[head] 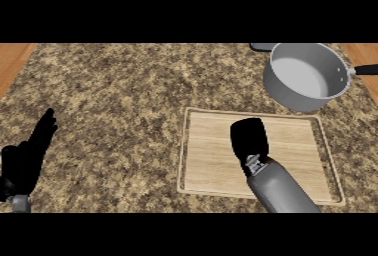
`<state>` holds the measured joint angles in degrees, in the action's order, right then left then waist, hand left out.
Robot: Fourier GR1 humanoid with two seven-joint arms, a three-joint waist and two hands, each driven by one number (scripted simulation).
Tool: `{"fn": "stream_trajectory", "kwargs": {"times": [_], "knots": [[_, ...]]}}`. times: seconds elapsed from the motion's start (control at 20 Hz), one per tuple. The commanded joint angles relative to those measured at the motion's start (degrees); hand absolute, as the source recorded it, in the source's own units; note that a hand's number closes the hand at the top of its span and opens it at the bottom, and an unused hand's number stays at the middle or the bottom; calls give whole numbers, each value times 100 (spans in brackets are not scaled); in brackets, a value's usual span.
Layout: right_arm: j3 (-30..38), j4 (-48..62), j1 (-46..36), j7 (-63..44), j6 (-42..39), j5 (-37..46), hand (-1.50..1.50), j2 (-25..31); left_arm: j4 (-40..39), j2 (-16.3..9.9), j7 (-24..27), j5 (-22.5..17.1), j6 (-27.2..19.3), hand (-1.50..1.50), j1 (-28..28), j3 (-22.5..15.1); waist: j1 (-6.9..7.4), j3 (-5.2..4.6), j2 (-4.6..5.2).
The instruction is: Pick the sweet potato from the tray and place it in the pot
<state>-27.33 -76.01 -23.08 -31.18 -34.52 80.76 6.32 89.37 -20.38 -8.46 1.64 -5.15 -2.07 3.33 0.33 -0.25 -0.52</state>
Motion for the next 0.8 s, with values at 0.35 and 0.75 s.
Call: {"fn": "stream_trajectory", "kwargs": {"times": [0.35, 0.75], "knots": [[915, -1316, 1190, 3485, 592, -2095, 150, 1379, 124, 56, -150, 119, -145, 0, -23, 76, -119, 33, 39], [2158, -3036, 1308, 3503, 1558, -2339, 150, 1692, -47, 100, 86, 77, 8, 0, -175, 115, -177, 25, 12]]}}
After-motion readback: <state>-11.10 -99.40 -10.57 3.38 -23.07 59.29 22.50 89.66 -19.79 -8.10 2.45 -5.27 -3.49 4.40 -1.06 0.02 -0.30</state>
